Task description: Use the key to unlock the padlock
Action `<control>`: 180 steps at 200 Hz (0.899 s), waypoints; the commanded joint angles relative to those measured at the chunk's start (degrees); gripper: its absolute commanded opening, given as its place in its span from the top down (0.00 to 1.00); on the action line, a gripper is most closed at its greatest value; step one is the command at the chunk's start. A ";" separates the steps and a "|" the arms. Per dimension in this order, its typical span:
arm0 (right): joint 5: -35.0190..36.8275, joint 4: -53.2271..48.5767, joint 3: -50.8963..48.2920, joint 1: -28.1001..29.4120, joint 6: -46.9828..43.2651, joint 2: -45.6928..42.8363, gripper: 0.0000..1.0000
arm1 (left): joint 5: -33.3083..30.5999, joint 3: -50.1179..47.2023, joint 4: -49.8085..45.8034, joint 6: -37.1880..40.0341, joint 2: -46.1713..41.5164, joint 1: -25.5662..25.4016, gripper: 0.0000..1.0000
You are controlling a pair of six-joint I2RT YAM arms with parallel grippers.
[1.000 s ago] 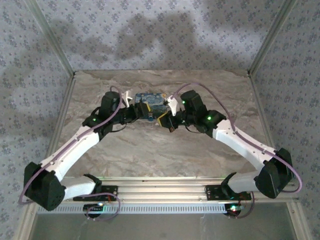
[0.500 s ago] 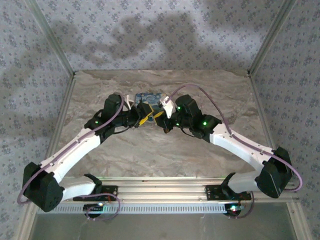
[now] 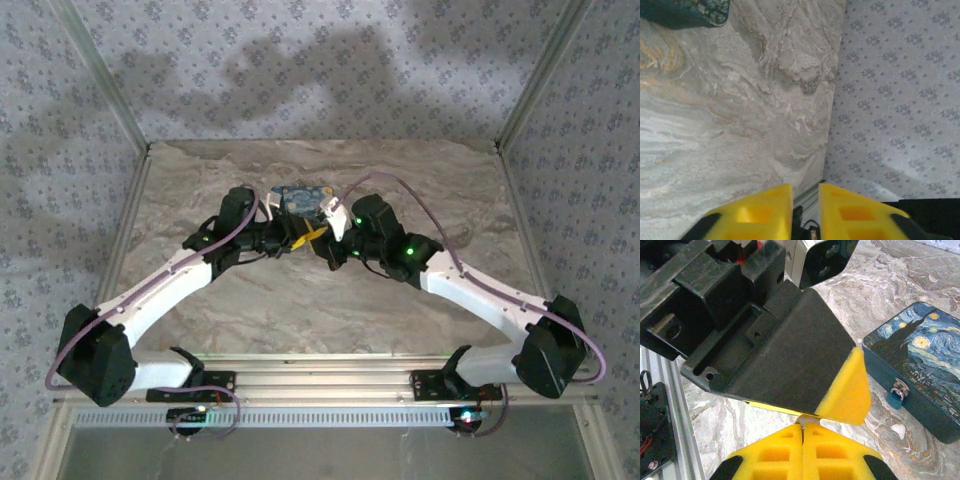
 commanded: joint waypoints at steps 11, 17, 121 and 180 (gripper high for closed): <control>-0.59 1.25 -1.02 0.45 -0.85 -1.90 1.00 | -0.55 2.07 0.27 3.32 -0.59 -0.42 1.00; -0.75 1.21 -1.09 0.45 -0.69 -2.00 1.00 | -1.07 2.24 -0.22 4.63 -0.77 -0.40 1.00; -13.09 9.30 -9.98 -8.87 15.81 -14.82 0.52 | 4.02 0.65 6.58 35.72 -7.34 -0.01 1.00; -24.39 18.62 -10.55 -8.55 25.25 -12.30 0.51 | 17.66 4.59 10.81 40.53 -6.11 0.02 1.00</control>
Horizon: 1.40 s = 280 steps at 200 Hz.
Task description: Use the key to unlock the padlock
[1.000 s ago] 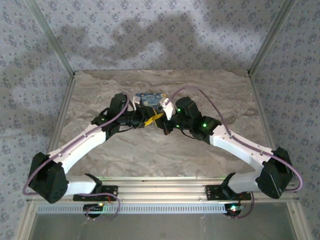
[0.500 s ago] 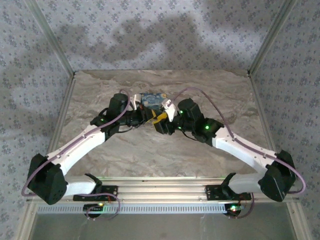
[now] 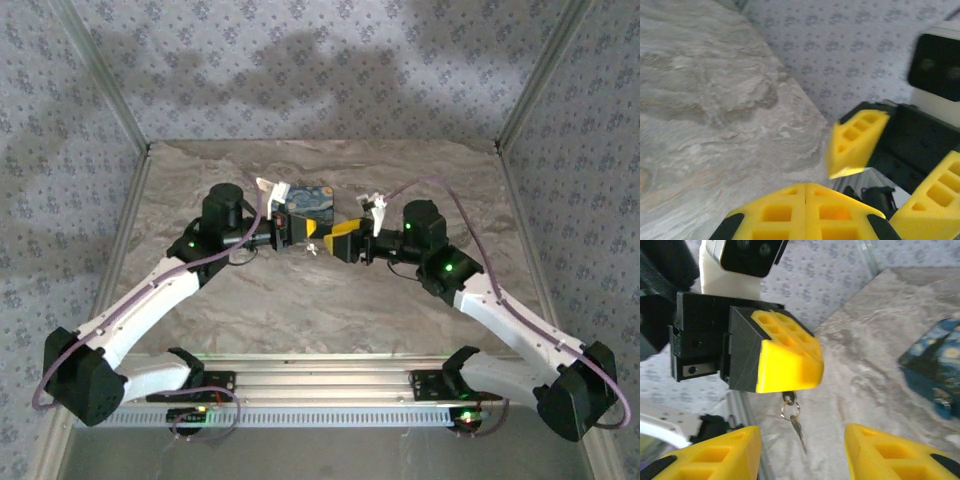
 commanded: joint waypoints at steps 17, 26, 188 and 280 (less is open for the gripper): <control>-7.66 6.55 0.47 2.00 5.21 2.10 0.50 | 8.65 3.10 6.85 2.53 0.16 0.29 1.00; -7.53 6.87 0.60 2.56 5.08 2.33 0.50 | 8.66 2.87 7.64 1.90 0.09 0.29 1.00; -6.21 14.95 -1.61 3.83 8.07 4.30 0.98 | 14.10 2.66 9.13 -0.33 0.02 -0.94 1.00; -5.38 26.24 -5.52 4.35 12.69 6.64 1.00 | 10.87 2.38 9.96 -4.07 -0.50 -0.36 0.46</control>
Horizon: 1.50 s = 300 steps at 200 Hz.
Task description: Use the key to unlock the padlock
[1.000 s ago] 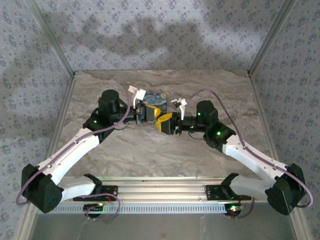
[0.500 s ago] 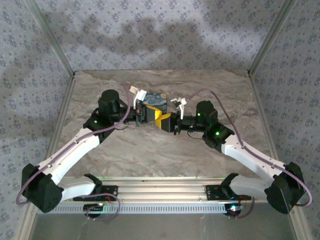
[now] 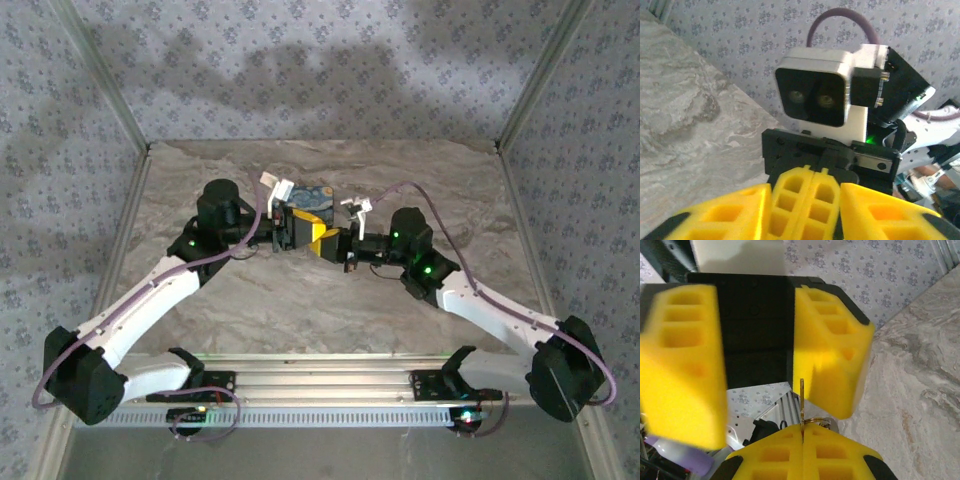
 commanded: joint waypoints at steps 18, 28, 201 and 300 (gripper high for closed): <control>0.74 4.57 -0.79 0.38 0.97 0.19 1.00 | -1.22 0.96 1.90 -3.48 -1.76 1.77 0.40; 0.82 4.51 -0.92 0.35 0.98 0.28 1.00 | -1.31 0.24 2.62 -5.11 -2.45 3.08 0.39; 0.48 7.21 -0.09 -0.14 1.79 3.14 1.00 | 5.64 -9.16 9.77 -10.21 -5.55 5.45 0.76; -0.93 4.69 1.03 -0.11 0.91 4.33 1.00 | 6.38 -8.80 7.44 -8.03 -4.36 4.46 0.93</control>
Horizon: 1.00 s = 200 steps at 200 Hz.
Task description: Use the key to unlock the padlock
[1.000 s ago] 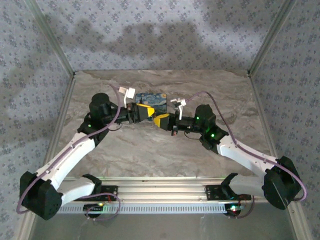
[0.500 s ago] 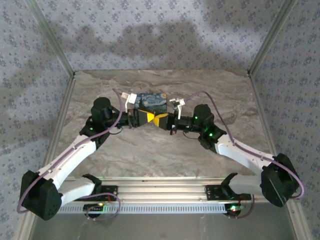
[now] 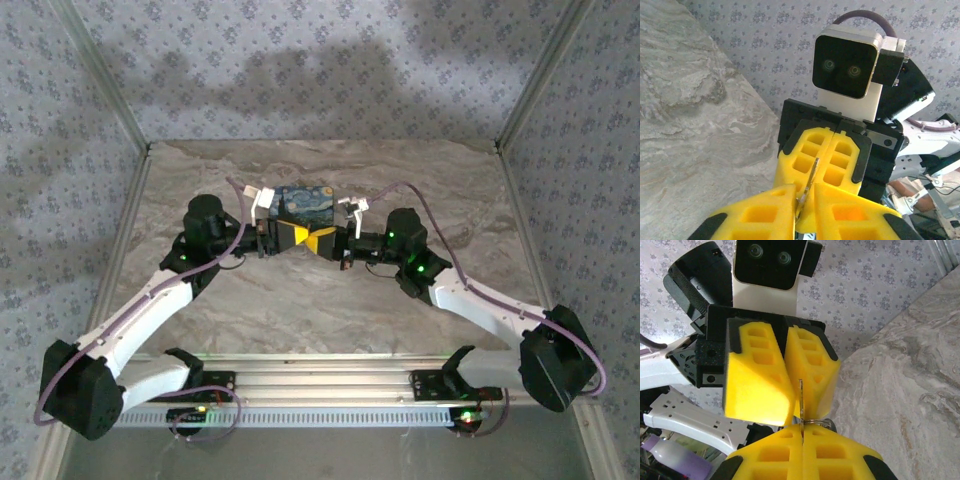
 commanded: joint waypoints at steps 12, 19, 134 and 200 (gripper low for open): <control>-0.15 -2.71 2.48 0.16 -0.19 1.06 1.00 | 2.98 2.22 -1.42 2.81 0.01 -1.43 1.00; 0.18 -4.43 3.01 0.29 -2.56 0.98 1.00 | 2.80 2.28 -2.15 3.49 -0.10 -1.54 1.00; 3.87 -27.10 8.42 -1.67 -8.89 -7.67 0.67 | -0.35 7.41 -19.21 18.43 -1.19 -1.52 1.00; -0.98 -23.94 9.43 -5.12 -1.19 -6.97 0.63 | 5.58 10.78 -21.87 20.44 2.29 -1.98 1.00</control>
